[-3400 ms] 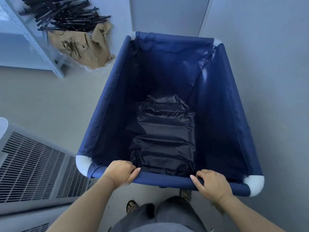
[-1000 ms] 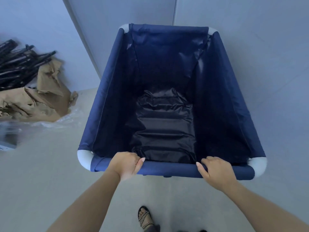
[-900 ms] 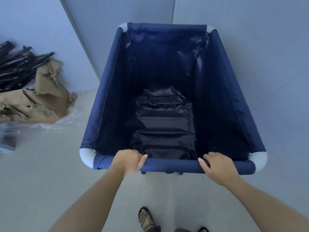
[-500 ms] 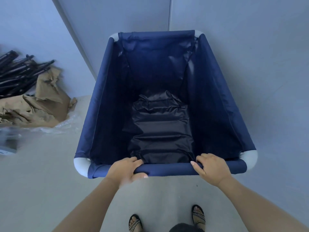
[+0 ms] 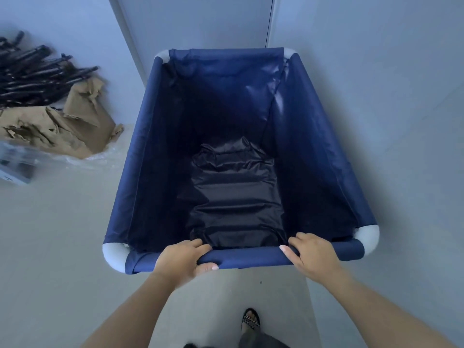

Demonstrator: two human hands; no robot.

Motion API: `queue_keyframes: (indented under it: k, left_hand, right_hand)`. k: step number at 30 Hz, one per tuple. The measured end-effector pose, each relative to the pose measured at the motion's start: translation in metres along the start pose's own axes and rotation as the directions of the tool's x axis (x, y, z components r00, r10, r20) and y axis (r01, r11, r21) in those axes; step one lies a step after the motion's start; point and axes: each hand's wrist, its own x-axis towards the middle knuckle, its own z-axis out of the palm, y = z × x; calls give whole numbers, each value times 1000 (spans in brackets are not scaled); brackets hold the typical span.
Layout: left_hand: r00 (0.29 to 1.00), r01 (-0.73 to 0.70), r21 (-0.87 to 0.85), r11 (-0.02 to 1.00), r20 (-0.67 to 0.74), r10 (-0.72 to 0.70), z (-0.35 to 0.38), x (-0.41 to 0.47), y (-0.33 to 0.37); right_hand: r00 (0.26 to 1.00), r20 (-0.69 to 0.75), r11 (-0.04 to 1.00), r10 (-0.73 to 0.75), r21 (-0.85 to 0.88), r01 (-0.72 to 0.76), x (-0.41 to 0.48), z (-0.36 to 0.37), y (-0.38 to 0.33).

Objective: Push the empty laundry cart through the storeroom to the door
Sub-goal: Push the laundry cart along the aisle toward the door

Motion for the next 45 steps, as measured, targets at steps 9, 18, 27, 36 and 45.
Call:
queue_keyframes:
  k: [9,18,27,36,45]
  left_hand:
    - [999,14,-4,1000,39,-13,17,-42,52]
    - [994,61,99,993,89,-70,48,-123,92]
    - [998,34,101,994,56,-40,98,-210,129]
    - [985,83,126,988,137,-101,114,-254,156]
    - [976,218,-6,976,13,-218,131,-279,175]
  right_hand:
    - [997,-52,998,-55,-38,53,-54,3,18]
    - [993,-98,994,-72,-91,63,-148,17,-4]
    - [995,-71,992,-72,-111,63,-250,26,-25]
    - [998,-33,995,-59,-78,56,-302,28,-31]
    - [952,234,980,-199,37,195,-315,17,-3]
